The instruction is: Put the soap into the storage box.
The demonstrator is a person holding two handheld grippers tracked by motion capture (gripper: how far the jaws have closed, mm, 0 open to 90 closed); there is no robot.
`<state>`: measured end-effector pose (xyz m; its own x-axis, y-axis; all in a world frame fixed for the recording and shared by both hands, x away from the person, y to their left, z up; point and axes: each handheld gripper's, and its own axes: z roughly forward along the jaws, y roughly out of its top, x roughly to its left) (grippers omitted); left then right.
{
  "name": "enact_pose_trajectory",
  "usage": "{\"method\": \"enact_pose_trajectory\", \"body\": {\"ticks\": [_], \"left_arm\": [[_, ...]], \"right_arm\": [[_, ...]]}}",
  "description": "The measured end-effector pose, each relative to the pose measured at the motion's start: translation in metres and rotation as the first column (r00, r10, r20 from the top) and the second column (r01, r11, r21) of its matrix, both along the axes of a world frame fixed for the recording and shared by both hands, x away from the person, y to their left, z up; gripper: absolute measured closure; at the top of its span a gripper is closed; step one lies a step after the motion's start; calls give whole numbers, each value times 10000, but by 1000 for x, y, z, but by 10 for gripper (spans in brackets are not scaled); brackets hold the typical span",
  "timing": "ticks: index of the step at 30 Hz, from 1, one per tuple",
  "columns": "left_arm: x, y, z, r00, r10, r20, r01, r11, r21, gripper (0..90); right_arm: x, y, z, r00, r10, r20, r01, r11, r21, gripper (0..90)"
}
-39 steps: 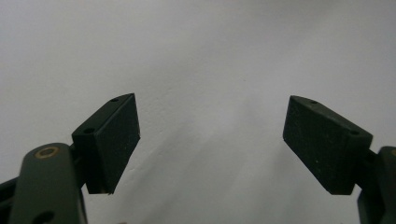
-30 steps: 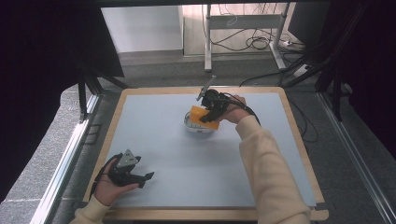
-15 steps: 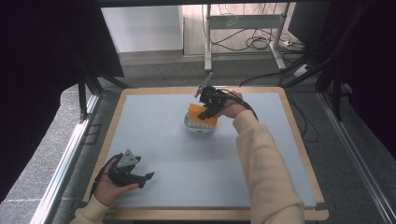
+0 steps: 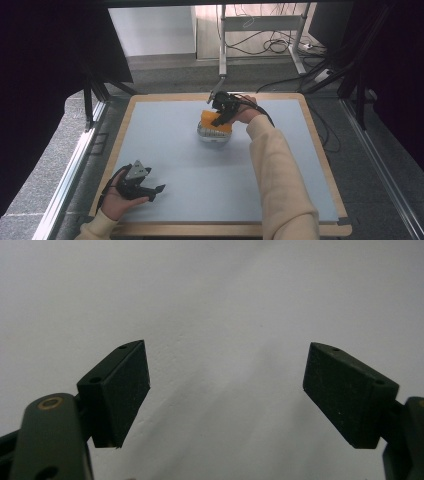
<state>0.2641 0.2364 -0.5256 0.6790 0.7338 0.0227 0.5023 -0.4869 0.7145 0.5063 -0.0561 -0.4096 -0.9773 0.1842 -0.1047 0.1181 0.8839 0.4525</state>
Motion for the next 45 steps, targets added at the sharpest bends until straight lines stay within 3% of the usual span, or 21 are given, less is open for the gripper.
{"method": "enact_pose_trajectory", "body": {"ticks": [23, 26, 27, 30, 33, 35, 36, 37, 38, 42, 45], "left_arm": [[0, 0, -1, 10000, -31, -40, 31, 10000, -26, 189], [0, 0, -1, 10000, -46, -38, 46, 10000, 4, 189], [1, 0, -1, 10000, -34, -45, 34, 10000, 7, 189], [0, 0, -1, 9999, -81, -60, 81, 10000, 55, 189], [0, -1, 0, 9999, -95, -39, 95, 9999, 57, 189], [0, -1, 0, 10000, -75, -40, 75, 10000, 17, 189], [0, -2, -1, 10000, -49, -35, 48, 10000, -13, 189], [0, -2, -1, 10000, -49, -35, 48, 10000, -13, 189], [0, -1, -1, 10000, -54, -35, 54, 10000, -24, 189], [1, -1, -1, 9999, -119, -62, 119, 9999, 94, 189], [0, -2, 0, 9999, -126, -38, 126, 9999, 102, 189]], "right_arm": [[15, 14, -30, 9979, 630, -181, -639, 9964, -554, 616], [16, 15, -31, 9979, 646, -99, -650, 9967, -482, 597], [15, 14, -30, 9980, 636, -11, -636, 9976, -263, 574], [14, 13, -23, 9983, 495, 310, -500, 9986, 176, 470], [10, 12, -19, 9965, 52, 833, -67, 9998, 184, 391], [10, 11, -18, 9955, -79, 945, 52, 9996, 288, 376], [9, 10, -15, 9932, -462, 1069, 405, 9977, 550, 321], [9, 10, -15, 9932, -462, 1069, 405, 9977, 550, 321], [6, 8, -12, 9901, -700, 1220, 592, 9942, 894, 299], [0, 4, -8, 9873, -1005, 1233, 880, 9908, 1028, 273], [-7, -2, -7, 9824, -1520, 1087, 1363, 9808, 1396, 263]]}}
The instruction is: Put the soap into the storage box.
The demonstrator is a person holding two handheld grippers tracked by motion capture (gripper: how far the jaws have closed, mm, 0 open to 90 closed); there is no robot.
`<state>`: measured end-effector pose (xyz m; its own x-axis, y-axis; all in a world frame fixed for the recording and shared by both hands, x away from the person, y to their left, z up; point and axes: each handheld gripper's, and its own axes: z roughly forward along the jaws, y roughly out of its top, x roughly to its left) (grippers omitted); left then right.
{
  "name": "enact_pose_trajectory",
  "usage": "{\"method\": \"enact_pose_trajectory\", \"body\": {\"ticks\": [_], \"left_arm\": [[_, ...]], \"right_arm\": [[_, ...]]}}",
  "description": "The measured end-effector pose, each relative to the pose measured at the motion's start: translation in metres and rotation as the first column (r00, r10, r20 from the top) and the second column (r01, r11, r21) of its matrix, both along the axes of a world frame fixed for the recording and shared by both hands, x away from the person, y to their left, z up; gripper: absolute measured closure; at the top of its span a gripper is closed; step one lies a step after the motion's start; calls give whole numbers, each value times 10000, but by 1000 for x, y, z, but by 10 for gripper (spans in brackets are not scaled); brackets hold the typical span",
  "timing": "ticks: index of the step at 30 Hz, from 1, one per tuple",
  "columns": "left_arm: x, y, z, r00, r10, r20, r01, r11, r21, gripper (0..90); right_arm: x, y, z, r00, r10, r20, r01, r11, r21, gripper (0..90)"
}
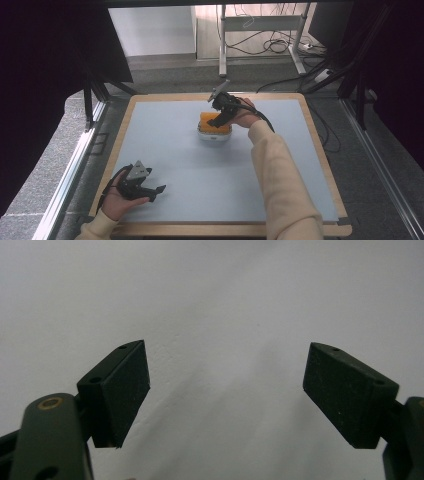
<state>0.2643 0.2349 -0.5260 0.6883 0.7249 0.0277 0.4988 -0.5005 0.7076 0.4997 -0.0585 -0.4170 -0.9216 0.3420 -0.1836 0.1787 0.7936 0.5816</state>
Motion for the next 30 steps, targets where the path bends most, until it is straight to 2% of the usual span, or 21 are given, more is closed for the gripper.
{"method": "enact_pose_trajectory", "body": {"ticks": [6, 9, 10, 11, 13, 15, 21, 22, 23, 24, 28, 30], "left_arm": [[0, 0, 1, 10000, 67, 19, -67, 10000, -67, 189], [0, 0, 1, 10000, 79, 42, -79, 9999, -90, 189], [0, 0, 1, 9999, 88, 55, -87, 9999, -84, 189], [0, 0, 1, 9999, 104, 46, -104, 9999, -74, 189], [-1, 0, 1, 9999, 132, 56, -132, 9999, -111, 189], [-1, -1, 1, 9999, 118, 70, -117, 9999, -109, 189], [-1, -1, 1, 9999, 133, 53, -132, 9998, -113, 189], [-1, -1, 1, 9999, 133, 53, -132, 9998, -113, 189], [-1, -1, 2, 9999, 125, 63, -124, 9999, -119, 189], [-1, -2, 2, 9999, 113, 75, -112, 9999, -118, 189], [0, -3, 2, 9999, 91, 108, -90, 9999, -101, 189], [0, -3, 2, 9999, 107, 69, -106, 9999, -109, 189]], "right_arm": [[-19, -16, -2, 9960, -891, -2, 889, 9940, 633, 237], [-33, -23, -5, 9960, -895, 11, 891, 9931, 756, 230], [-33, -23, -5, 9960, -895, 11, 891, 9931, 756, 230], [-44, -29, -6, 9946, -1035, -36, 1034, 9909, 858, 226], [-48, -31, -7, 9937, -1120, -61, 1121, 9898, 877, 224], [-64, -44, -8, 9881, -1537, -20, 1529, 9819, 1121, 224], [-105, -75, -15, 9807, -1952, -139, 1944, 9641, 1806, 222], [-105, -75, -15, 9807, -1952, -139, 1944, 9641, 1806, 222], [-120, -87, -18, 9772, -2098, -335, 2121, 9540, 2118, 217], [-125, -92, -20, 9771, -2099, -353, 2124, 9516, 2220, 216], [-150, -113, -32, 9723, -2299, -429, 2335, 9440, 2331, 206], [-161, -123, -38, 9676, -2483, -465, 2521, 9365, 2438, 204]]}}
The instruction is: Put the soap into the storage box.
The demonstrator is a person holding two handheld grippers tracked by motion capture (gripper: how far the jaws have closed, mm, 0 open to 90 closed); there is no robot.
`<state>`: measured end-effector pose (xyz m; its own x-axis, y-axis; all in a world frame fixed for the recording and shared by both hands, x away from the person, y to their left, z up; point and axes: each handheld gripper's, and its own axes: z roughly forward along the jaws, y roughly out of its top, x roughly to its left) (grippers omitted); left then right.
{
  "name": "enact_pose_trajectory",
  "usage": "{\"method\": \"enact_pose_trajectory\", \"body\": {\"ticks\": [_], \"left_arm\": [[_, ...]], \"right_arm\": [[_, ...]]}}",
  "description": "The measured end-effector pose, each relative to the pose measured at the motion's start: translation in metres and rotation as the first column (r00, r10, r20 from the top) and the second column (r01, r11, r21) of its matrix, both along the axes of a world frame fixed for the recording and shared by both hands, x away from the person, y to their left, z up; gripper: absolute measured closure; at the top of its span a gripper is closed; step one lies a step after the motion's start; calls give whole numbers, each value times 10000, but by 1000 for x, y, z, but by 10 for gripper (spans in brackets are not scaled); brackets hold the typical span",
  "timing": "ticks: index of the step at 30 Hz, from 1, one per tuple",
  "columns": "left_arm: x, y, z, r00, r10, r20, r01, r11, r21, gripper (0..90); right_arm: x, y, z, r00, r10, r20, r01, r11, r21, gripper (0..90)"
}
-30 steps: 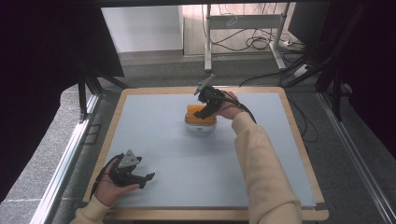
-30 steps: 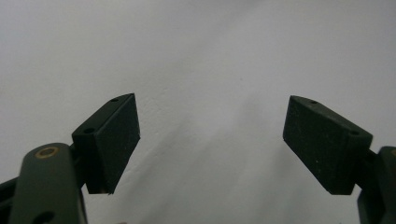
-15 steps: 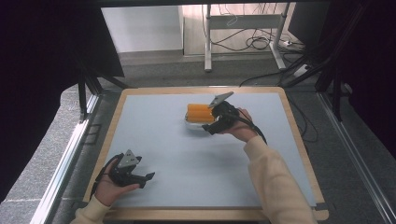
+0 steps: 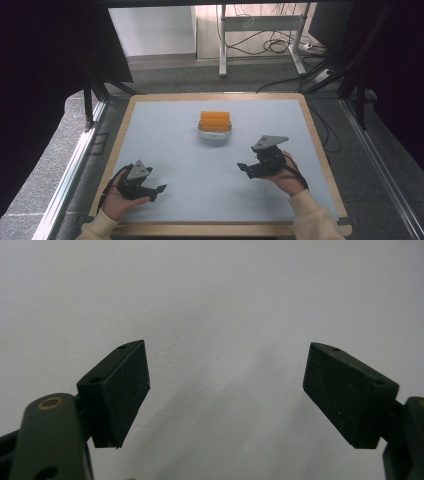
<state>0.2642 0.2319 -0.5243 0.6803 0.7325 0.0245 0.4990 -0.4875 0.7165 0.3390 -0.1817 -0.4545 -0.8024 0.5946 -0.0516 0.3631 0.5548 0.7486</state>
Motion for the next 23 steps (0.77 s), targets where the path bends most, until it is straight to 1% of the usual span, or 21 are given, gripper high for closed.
{"method": "enact_pose_trajectory", "body": {"ticks": [1, 2, 3, 5, 6, 7, 10, 12, 15, 16, 19, 23], "left_arm": [[0, 0, 0, 10000, -3, 1, 3, 10000, 8, 189], [0, 0, 0, 10000, -3, 1, 3, 10000, 8, 189], [1, 0, 0, 10000, -15, 0, 15, 10000, 28, 189], [1, -1, -1, 10000, 29, -26, -29, 10000, 2, 189], [1, 0, -1, 10000, 32, -26, -32, 10000, 16, 189], [1, 0, -1, 10000, 32, -26, -32, 10000, 16, 189], [2, 0, -1, 10000, 35, -5, -35, 10000, 5, 189], [2, 0, 0, 10000, 10, 39, -10, 10000, 43, 189], [4, 1, 1, 10000, 13, 48, -14, 10000, 15, 189], [4, 1, 1, 10000, 19, 64, -19, 10000, 15, 189], [6, 1, 1, 10000, 18, 56, -18, 10000, -16, 189], [8, 1, 0, 10000, 32, 15, -32, 10000, 43, 189]], "right_arm": [[-5, -5, -3, 10000, -91, -30, 91, 9999, 62, 203], [-5, -5, -3, 10000, -91, -30, 91, 9999, 62, 203], [-12, -14, -10, 9993, -366, -72, 367, 9992, 134, 199], [-18, -22, -16, 9980, -616, -117, 618, 9979, 204, 195], [-20, -26, -19, 9973, -724, -106, 727, 9970, 256, 195], [-22, -29, -23, 9960, -873, -209, 879, 9957, 306, 195], [-24, -34, -30, 9941, -1048, -290, 1053, 9943, 189, 195], [-24, -34, -31, 9932, -1145, -188, 1148, 9933, 142, 195], [-26, -33, -32, 9917, -1282, 98, 1279, 9916, 193, 195], [-27, -34, -33, 9905, -1374, 107, 1371, 9901, 285, 196], [-28, -36, -35, 9890, -1460, 220, 1453, 9889, 302, 196], [-26, -40, -34, 9857, -1661, 266, 1642, 9844, 623, 190]]}}
